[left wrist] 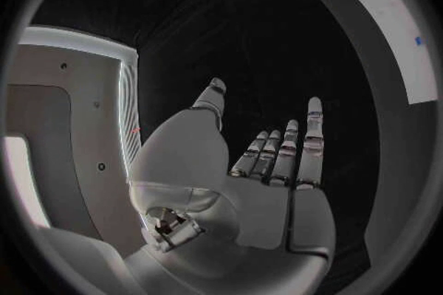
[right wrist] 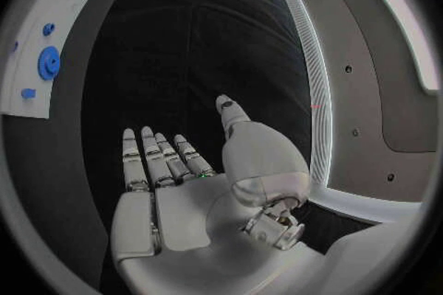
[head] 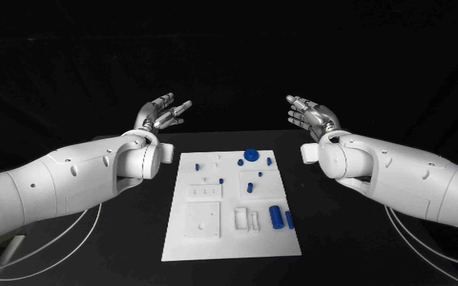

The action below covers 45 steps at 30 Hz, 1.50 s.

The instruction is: Assemble the parts on the task board

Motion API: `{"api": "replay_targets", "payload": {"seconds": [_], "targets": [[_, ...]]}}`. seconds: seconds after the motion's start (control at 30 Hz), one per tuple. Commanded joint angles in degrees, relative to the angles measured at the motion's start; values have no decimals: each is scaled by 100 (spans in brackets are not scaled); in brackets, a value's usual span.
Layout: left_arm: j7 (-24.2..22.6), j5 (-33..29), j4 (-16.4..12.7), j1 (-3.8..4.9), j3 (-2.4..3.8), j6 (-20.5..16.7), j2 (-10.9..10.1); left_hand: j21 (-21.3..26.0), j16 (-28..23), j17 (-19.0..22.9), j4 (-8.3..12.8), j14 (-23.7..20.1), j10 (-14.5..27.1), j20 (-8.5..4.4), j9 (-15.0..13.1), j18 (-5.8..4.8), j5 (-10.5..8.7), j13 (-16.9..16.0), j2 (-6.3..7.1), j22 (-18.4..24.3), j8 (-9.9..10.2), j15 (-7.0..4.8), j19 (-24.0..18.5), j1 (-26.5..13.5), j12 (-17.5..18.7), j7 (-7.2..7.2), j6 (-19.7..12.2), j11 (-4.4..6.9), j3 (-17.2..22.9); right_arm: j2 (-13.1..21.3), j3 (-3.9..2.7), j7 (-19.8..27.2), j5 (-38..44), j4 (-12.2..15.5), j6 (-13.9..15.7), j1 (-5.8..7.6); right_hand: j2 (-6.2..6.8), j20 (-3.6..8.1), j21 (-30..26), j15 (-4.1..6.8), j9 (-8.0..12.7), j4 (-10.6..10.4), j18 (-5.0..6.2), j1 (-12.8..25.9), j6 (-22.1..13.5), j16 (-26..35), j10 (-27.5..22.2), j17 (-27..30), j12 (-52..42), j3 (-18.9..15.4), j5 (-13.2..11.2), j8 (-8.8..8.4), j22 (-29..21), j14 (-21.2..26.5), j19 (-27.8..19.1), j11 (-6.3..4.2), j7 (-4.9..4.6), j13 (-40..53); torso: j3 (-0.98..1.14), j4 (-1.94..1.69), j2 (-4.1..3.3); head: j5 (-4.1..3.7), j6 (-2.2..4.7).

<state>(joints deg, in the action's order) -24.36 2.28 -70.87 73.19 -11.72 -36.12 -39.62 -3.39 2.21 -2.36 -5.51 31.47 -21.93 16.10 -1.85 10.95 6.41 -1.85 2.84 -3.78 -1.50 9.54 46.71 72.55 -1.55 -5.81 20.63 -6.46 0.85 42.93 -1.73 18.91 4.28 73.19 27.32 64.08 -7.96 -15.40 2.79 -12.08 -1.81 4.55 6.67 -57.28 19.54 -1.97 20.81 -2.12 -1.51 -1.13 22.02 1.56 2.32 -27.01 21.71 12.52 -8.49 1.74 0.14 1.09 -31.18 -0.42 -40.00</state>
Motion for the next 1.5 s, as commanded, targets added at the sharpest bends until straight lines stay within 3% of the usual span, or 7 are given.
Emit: {"api": "replay_targets", "payload": {"seconds": [0.03, 0.47, 0.57, 0.73, 0.93, 1.07, 1.5], "targets": [[187, 233, 98, 65, -39, 472, 40, -36, 19, -6, -31, 47, -38, 10, -6, 55, 19, -5, 8, -6, -38, 6, 63, 89, -36, -3, 39, -9, -5, -33, -24, -682, 452, -241, -1206, 59, -8, -24, 43, -29, -10, 125, 118, -268, 98, -25, 130, -12, -36, 15, 75, 37, 15, -127, 104, 30, -313, 13, 0, 4, 0, 0, -4], [175, 225, 89, 71, -44, 721, 5, -90, 82, -52, 183, 1006, -957, -102, -40, 47, 42, -49, -243, -30, -83, 76, 317, 127, -85, -245, 620, -219, -123, -111, -57, -835, 1183, -721, -1469, 135, 136, 167, 164, -88, -47, 701, -15, -988, 822, -68, 1042, -55, -76, 223, 142, 77, 53, -1240, 622, 86, -395, 56, -6, 0, -13, 149, 70], [196, 244, 18, 75, -44, 866, -77, -172, 137, -92, 551, 2101, -1656, -420, -66, -256, 116, -82, -506, -43, -96, 101, 644, 248, -98, -326, 1315, -276, -160, -213, -58, -731, 1594, -855, -1425, 142, 155, 360, 385, 101, -80, 895, -70, -1160, 1618, -109, 1923, -108, -107, 476, 135, 106, 108, -2670, 1615, -53, -310, 97, -11, 5, -33, 180, 96], [219, 307, -94, 116, -43, 1029, -188, -326, 175, -129, 846, 2846, -3354, -688, -117, -414, 187, -149, -664, -71, -149, -26, 1026, 419, -176, -371, 2313, -285, -145, -390, -66, -624, 2676, -1095, -1330, 181, 216, 836, 919, 615, -139, 1171, -23, -1231, 2758, -309, 3516, -205, -177, 950, 30, 166, 248, -4329, 3368, -330, -165, 156, -35, -20, -92, 185, 154], [237, 354, -279, 216, -43, 1206, -315, -480, 161, -148, 1148, 3212, -3534, -884, -133, -533, 657, -146, -742, -97, -165, -156, 1202, 527, -194, -401, 2614, -274, 10, -588, -113, -608, 4134, -1312, -1394, 255, 478, 1323, 1621, 1118, -161, 1189, 145, -1529, 3343, -698, 4144, -555, -178, 1342, -330, 193, 512, -5871, 4675, -586, -83, 158, -73, -64, -212, 175, 248], [229, 371, -449, 290, -43, 1278, -408, -514, 165, -150, 1202, 3223, -3542, -885, -134, -534, 630, -146, -744, -90, -167, -161, 1201, 472, -191, -392, 2626, -270, 25, -699, -131, -646, 4994, -1389, -1430, 326, 640, 1499, 1983, 1246, -191, 1196, 170, -1559, 4007, -1456, 4569, -1069, -164, 1477, -340, 203, 708, -5981, 5028, -722, 21, 156, -94, -88, -295, 162, 307], [239, 388, -1231, 471, -35, 1369, -802, -580, 207, -153, 1188, 3342, -3735, -934, -141, -579, 535, -147, -697, -95, -174, -202, 1248, 404, -197, -408, 2731, -250, -71, -882, -153, -1021, 7381, -1223, -1493, 522, 874, 1668, 3435, 1297, -194, 1162, 345, -1328, 4210, -4611, 4523, -2887, -179, 1952, -358, 202, 1918, -5646, 5430, -769, 152, 161, -168, -284, -623, 150, 467]]}}
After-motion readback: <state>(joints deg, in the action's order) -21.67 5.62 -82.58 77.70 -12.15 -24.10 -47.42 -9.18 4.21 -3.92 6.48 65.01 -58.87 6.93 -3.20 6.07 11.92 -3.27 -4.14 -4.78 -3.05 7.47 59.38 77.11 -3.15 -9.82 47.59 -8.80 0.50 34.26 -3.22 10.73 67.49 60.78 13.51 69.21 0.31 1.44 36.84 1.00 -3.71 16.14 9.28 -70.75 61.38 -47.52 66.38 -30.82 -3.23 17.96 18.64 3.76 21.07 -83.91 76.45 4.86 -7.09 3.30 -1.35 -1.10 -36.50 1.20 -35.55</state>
